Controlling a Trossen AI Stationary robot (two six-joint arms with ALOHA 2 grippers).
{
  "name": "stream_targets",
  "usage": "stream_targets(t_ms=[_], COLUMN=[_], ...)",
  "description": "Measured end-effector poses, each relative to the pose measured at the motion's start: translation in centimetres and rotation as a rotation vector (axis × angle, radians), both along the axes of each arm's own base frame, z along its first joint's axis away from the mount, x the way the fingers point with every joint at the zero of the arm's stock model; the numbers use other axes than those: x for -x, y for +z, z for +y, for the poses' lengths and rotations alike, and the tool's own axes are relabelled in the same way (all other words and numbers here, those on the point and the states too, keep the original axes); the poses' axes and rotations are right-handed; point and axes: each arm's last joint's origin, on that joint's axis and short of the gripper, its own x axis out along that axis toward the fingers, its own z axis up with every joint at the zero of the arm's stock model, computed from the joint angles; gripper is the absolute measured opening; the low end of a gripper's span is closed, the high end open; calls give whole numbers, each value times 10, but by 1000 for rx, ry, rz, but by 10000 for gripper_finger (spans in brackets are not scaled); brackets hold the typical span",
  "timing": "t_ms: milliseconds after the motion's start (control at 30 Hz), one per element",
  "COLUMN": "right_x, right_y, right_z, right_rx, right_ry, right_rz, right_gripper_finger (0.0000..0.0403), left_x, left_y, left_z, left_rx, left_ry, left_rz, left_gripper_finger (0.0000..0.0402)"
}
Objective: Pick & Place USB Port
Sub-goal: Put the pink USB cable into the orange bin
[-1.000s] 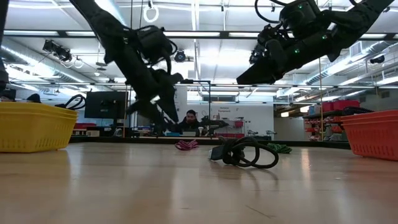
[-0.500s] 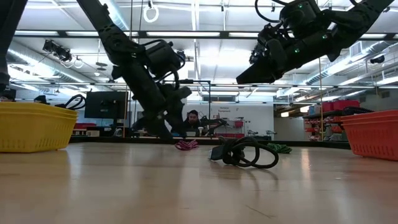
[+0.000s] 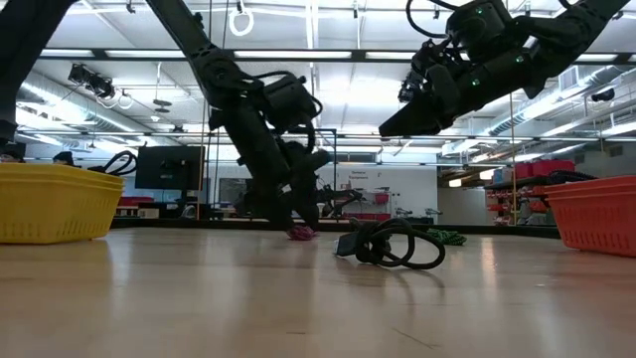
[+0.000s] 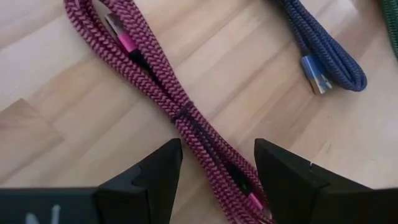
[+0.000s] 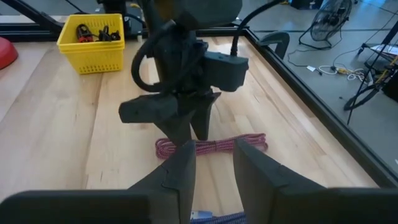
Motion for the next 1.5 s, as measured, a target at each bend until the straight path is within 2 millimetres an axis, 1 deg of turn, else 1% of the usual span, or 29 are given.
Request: stream_targets(t_ms=[67, 200, 300, 400, 500, 533, 567, 700, 800, 967, 1100, 1200, 1267, 1500], right_x=[0, 0, 0, 0, 0, 0, 0, 0, 1, 2, 2, 3, 3, 3], right_y=[0, 0, 0, 0, 0, 0, 0, -1, -2, -4, -5, -5, -5, -5], right_z=[0, 0, 0, 0, 0, 0, 0, 0, 0, 0, -1, -2, -3, -3], right_rx=[0, 0, 0, 1, 1, 0, 0, 0, -3, -10, 2, 13, 13, 19], right_ry=[1, 0, 0, 0, 0, 0, 0, -1, -2, -3, -37, -64, -66, -80], right_rz=[4, 3, 3, 2, 2, 2, 3, 7, 19, 48, 59, 61, 61, 61], right_gripper_finger=[110, 110, 110, 110, 110, 110, 110, 110, 110, 110, 110, 110, 110, 110], left_x=[-2, -2, 0, 3, 5, 5, 5, 4, 5, 12, 15, 19, 22, 48], left_y=[-4, -7, -8, -11, -12, -12, -12, -12, -7, 15, 55, 74, 91, 144], left_z=[1, 1, 1, 2, 2, 2, 1, -2, -3, -5, -7, -14, -20, -38], left_rx=[1, -11, 3, 21, 18, 16, 15, -5, -54, -138, -227, -272, -318, -550], left_ry=[4, 27, 48, 72, 66, 51, 47, 44, 43, 37, 19, -35, -67, -115], left_rz=[24, 39, 58, 90, 116, 118, 119, 125, 126, 123, 23, -16, -56, -81], left_gripper_finger=[213, 210, 187, 133, 48, 27, 20, 18, 18, 18, 18, 17, 17, 17])
